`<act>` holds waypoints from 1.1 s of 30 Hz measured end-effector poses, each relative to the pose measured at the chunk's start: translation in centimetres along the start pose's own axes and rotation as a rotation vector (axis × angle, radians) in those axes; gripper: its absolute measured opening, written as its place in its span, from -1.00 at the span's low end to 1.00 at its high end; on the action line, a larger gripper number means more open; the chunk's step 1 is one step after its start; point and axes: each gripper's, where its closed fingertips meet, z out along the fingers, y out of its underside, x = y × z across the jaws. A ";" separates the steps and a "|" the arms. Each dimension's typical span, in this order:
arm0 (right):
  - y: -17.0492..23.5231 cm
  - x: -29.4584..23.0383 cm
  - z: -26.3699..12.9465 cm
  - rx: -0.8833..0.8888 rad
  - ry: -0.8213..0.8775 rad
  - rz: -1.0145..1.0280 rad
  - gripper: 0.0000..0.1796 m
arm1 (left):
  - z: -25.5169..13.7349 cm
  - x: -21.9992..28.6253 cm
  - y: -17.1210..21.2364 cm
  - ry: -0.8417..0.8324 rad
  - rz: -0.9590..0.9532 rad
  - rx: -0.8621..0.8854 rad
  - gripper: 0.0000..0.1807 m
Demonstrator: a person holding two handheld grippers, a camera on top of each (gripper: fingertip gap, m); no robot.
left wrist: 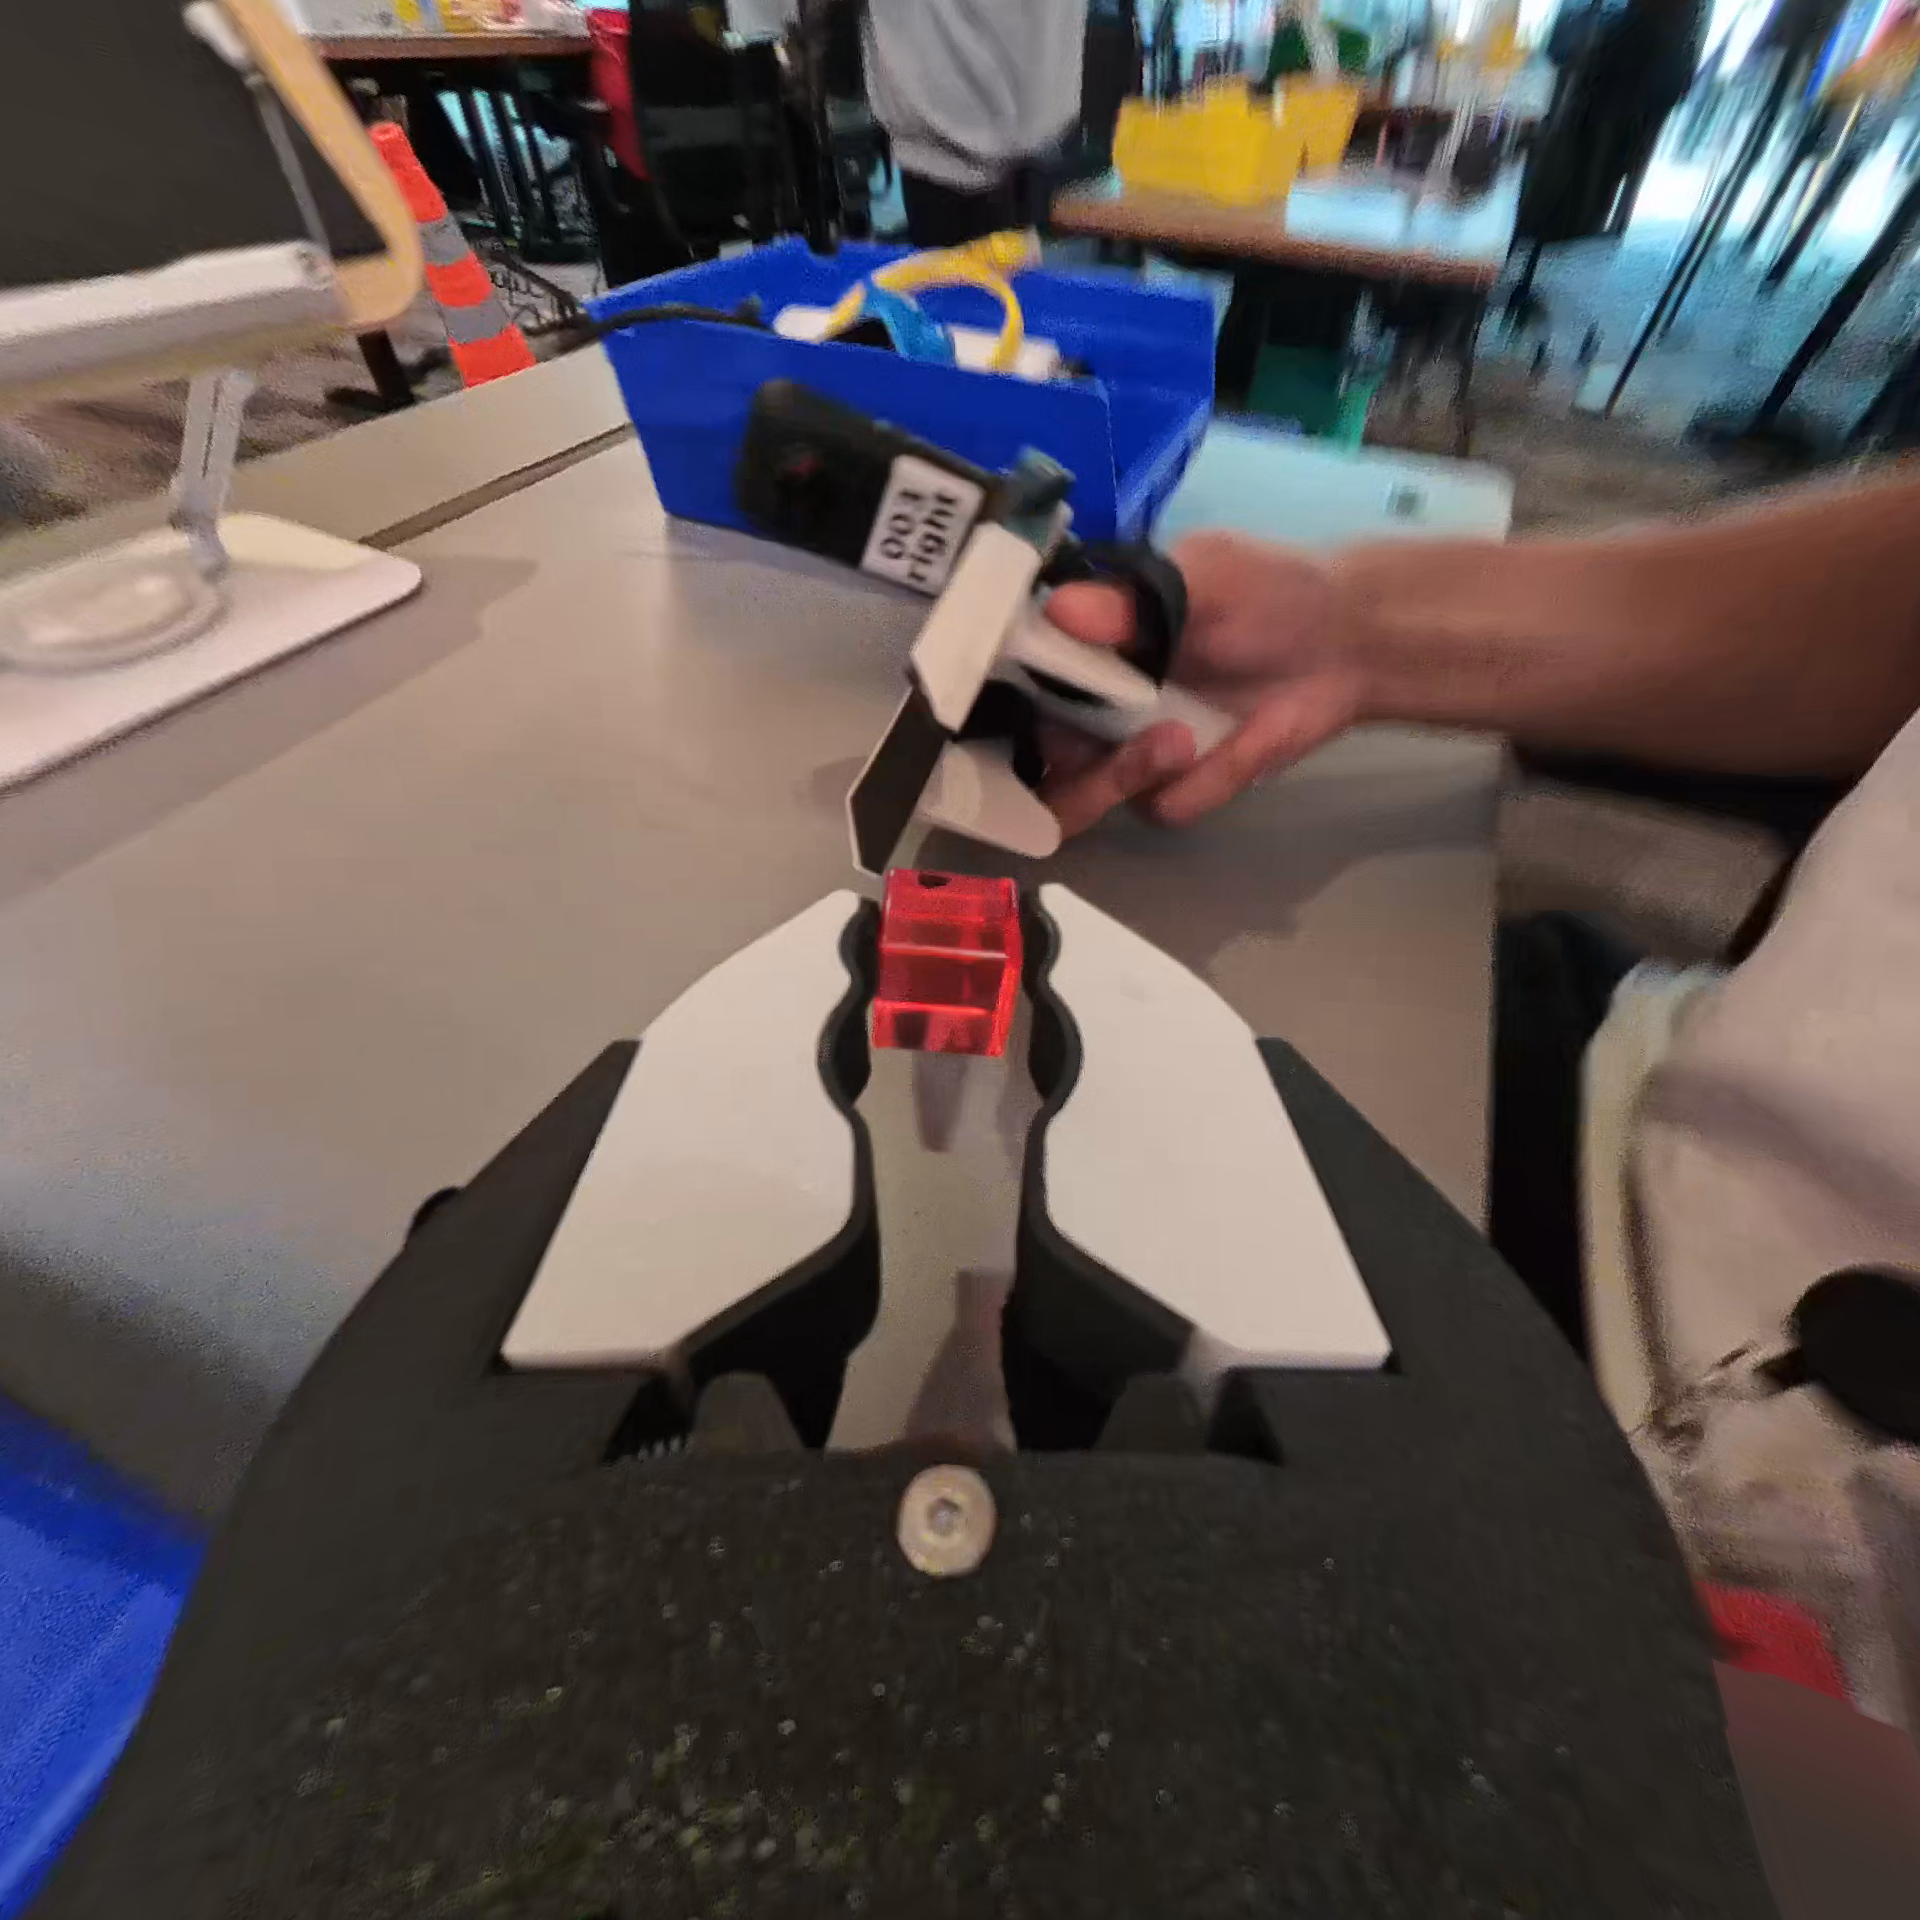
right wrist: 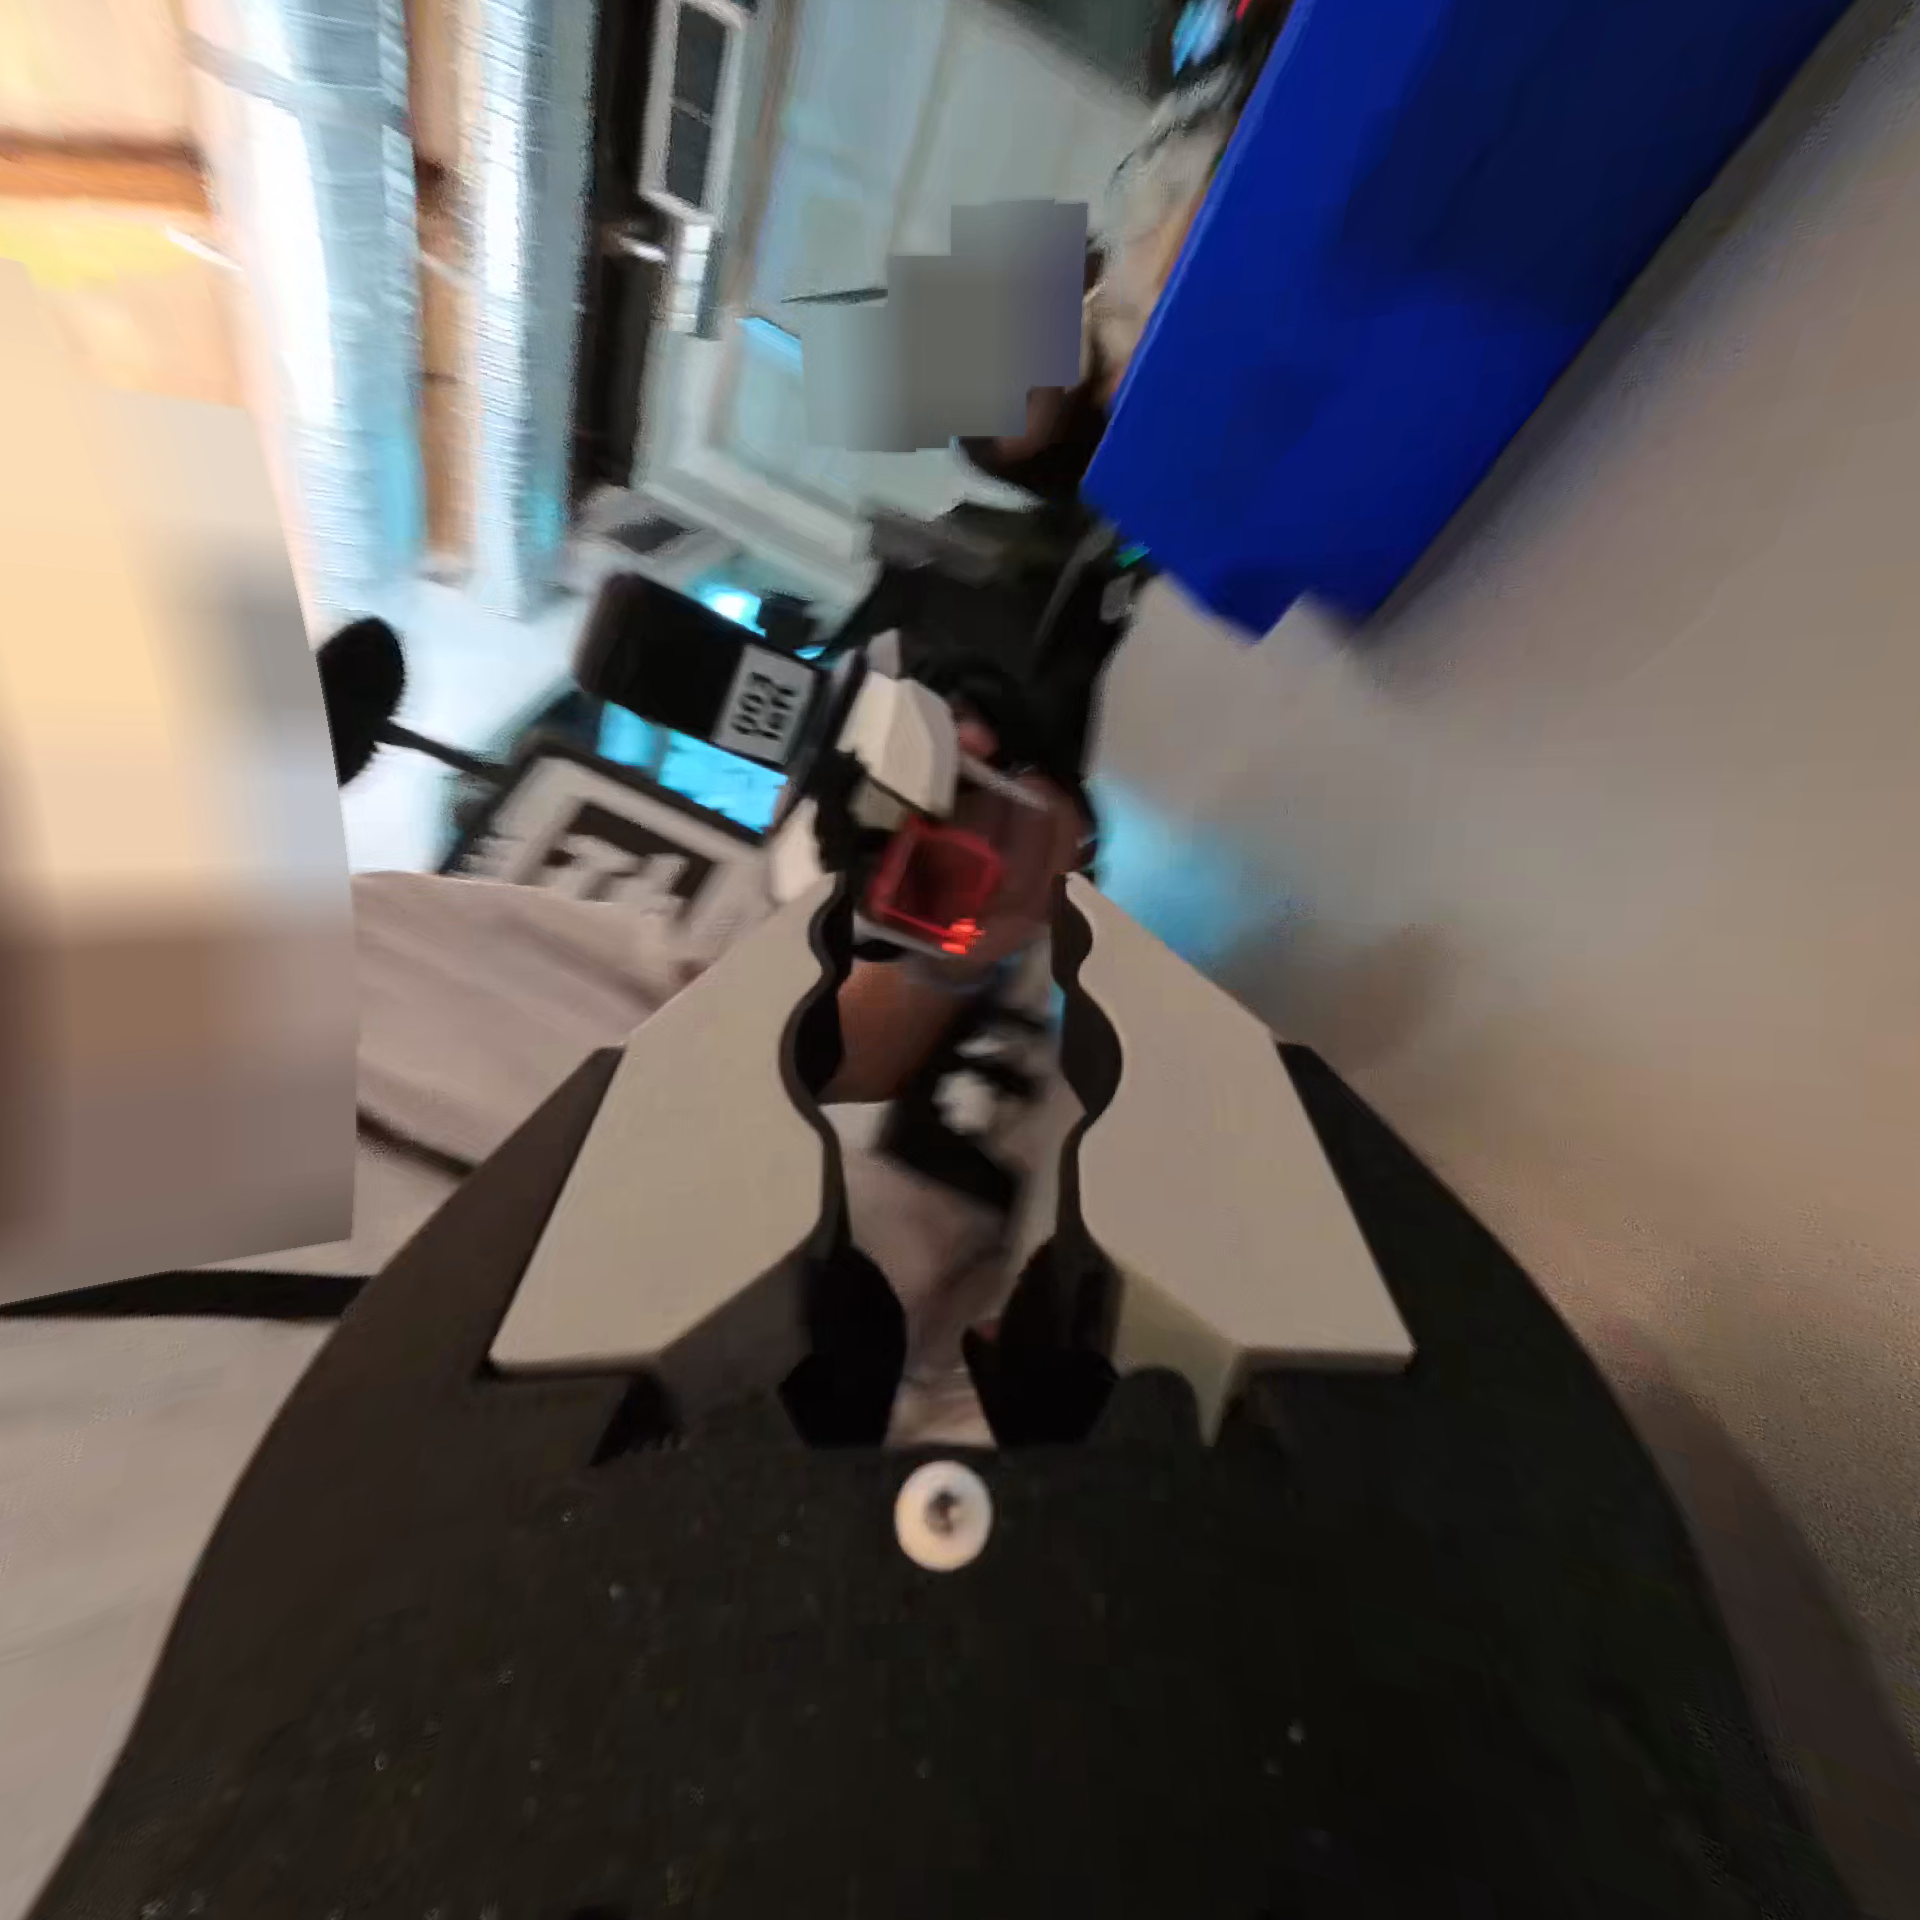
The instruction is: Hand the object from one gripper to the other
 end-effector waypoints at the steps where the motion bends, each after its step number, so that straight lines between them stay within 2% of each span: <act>1: -0.6 0.2 -0.3 0.022 0.081 -0.138 -0.58 | -0.4 -0.6 -0.7 0.019 -0.110 0.053 -0.72; 5: -0.1 -1.4 1.0 -0.001 0.216 -0.692 -0.56 | -1.5 -1.8 -2.2 0.119 -0.440 0.227 -0.72; 7: 0.9 -1.4 2.2 -0.022 0.237 -0.811 -0.54 | -1.4 -1.3 -2.6 0.175 -0.493 0.267 -0.72; 8: 1.2 -1.4 2.6 -0.016 0.236 -0.805 -0.53 | -1.4 -1.0 -2.9 0.194 -0.502 0.287 -0.72; 14: 1.6 -3.2 3.6 0.024 0.018 -0.523 -0.50 | -0.8 0.7 -3.2 0.235 -0.423 0.275 -0.72; 15: 1.8 -3.3 3.8 0.015 0.010 -0.522 -0.54 | -0.7 0.8 -3.2 0.237 -0.426 0.277 -0.72; 16: 2.1 -3.2 3.8 -0.007 0.017 -0.531 -0.69 | -0.6 0.9 -3.2 0.240 -0.427 0.275 -0.72; 21: 2.4 -2.5 3.4 -0.057 0.061 -0.492 -0.71 | -0.1 0.9 -2.2 0.226 -0.373 0.220 -0.72; 22: 2.3 -2.1 3.2 -0.062 0.081 -0.465 -0.72 | 0.0 0.8 -1.8 0.204 -0.339 0.197 -0.70; 23: 2.3 -1.7 3.0 -0.071 0.101 -0.440 -0.71 | 0.1 0.6 -1.5 0.179 -0.302 0.174 -0.59; 25: 3.0 -0.7 2.4 -0.158 0.156 -0.391 -0.71 | 0.2 0.6 -1.0 0.151 -0.193 0.142 -0.32; 26: 3.8 -0.3 2.2 -0.233 0.172 -0.364 -0.71 | 0.1 1.1 -0.8 0.170 -0.121 0.133 -0.25; 28: 7.3 -1.1 1.7 -0.456 0.050 -0.155 -0.71 | -0.1 3.3 0.5 0.292 0.008 0.064 -0.29; 30: 9.9 -2.2 1.1 -0.589 -0.083 0.041 -0.71 | -0.1 5.2 2.2 0.386 0.080 -0.036 -0.30; 33: 11.9 -3.0 1.0 -0.697 -0.165 0.128 -0.71 | -0.2 8.6 2.2 0.518 0.127 -0.027 -0.31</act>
